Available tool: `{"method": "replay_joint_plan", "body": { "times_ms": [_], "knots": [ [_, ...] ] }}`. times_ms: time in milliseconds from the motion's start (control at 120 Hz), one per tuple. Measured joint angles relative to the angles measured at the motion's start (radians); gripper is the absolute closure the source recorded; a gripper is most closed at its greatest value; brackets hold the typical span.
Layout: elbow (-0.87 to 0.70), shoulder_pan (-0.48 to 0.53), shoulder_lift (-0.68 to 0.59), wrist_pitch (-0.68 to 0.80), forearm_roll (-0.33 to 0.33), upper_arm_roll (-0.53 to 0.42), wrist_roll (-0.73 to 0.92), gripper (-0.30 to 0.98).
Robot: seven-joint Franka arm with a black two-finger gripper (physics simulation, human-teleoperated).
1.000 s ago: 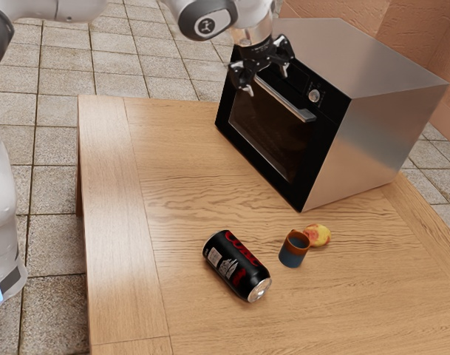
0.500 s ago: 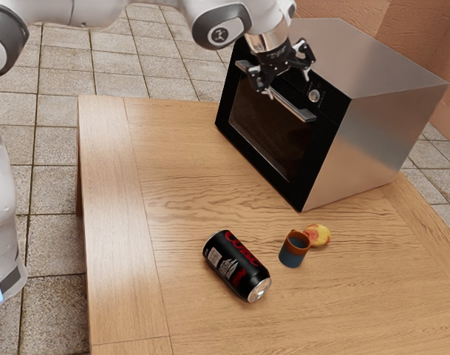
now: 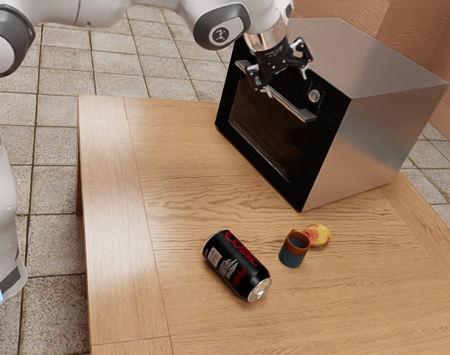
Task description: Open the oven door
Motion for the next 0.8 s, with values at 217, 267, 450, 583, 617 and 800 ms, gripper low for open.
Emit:
{"method": "replay_joint_plan", "body": {
  "times_ms": [217,267,450,583,617,800],
  "knots": [
    [-0.019,0.025,-0.02,0.001,-0.013,0.006,0.012,0.01],
    [-0.031,0.027,-0.031,0.002,-0.017,0.006,0.014,0.01],
    [-0.042,0.04,-0.029,0.002,-0.025,0.008,0.021,0.01],
    [-0.04,0.053,-0.019,0.002,-0.035,0.008,0.025,0.01],
    [-0.04,0.055,-0.019,0.002,-0.039,0.008,0.027,0.01],
    [-0.056,0.062,-0.018,0.002,-0.065,0.012,0.035,0.01]
  ]
}}
